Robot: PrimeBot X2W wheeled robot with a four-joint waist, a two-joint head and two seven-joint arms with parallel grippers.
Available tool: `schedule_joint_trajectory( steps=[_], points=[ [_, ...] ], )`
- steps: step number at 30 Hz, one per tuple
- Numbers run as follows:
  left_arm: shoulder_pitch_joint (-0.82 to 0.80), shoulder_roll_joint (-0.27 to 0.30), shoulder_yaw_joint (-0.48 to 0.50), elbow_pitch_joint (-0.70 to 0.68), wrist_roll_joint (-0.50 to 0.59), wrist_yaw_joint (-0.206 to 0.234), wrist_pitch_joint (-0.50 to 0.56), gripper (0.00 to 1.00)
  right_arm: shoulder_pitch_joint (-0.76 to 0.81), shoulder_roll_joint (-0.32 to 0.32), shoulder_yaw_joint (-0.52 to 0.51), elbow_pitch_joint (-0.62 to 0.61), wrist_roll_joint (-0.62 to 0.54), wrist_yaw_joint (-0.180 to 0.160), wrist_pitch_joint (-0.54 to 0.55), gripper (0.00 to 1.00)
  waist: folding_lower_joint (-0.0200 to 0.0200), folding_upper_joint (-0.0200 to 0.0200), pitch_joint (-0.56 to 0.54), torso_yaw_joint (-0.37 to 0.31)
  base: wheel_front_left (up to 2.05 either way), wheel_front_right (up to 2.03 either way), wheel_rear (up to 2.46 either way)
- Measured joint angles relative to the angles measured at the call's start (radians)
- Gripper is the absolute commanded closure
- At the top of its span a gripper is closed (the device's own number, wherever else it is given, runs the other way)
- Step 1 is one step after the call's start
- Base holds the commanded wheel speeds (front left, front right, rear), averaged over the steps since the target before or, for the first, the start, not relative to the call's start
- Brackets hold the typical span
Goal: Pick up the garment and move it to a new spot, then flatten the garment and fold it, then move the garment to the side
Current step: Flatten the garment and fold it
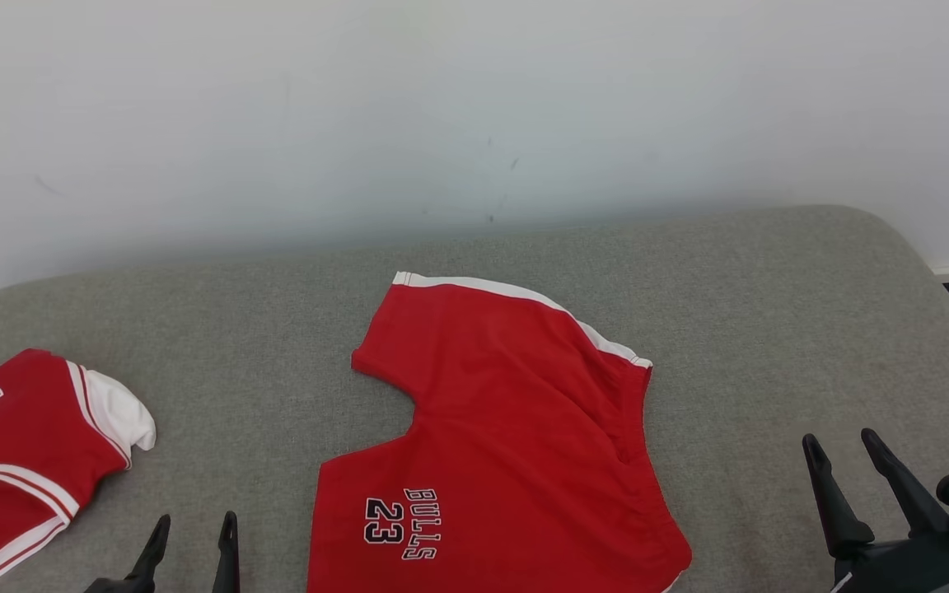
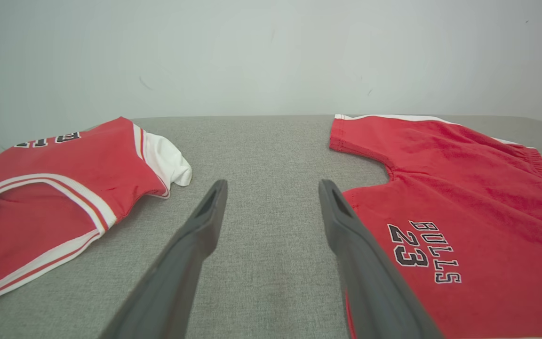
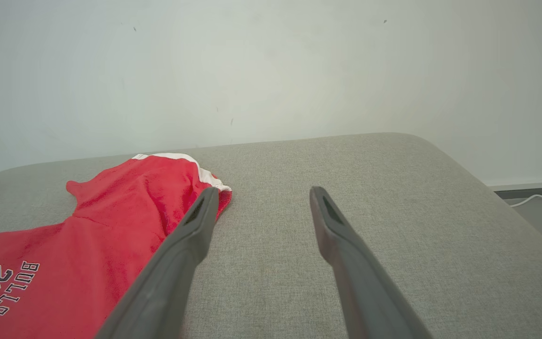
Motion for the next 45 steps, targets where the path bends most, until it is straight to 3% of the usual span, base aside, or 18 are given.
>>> schedule_joint_trajectory(
  steps=[18, 45],
  points=[
    [0.004, -0.049, 0.055, -0.053, 0.102, 0.000, 0.050, 0.00, 0.036, 0.053, -0.080, -0.029, -0.093, 0.000, 0.000, 0.00, 0.0000, 0.0000, 0.010, 0.011, 0.00, 0.00, 0.00],
    [0.018, -0.075, 0.074, -0.091, 0.130, 0.000, 0.101, 0.00, 0.055, 0.093, -0.120, -0.056, -0.154, 0.000, -0.001, 0.00, 0.0000, -0.0001, 0.003, 0.017, 0.00, 0.00, 0.00]
  ],
)
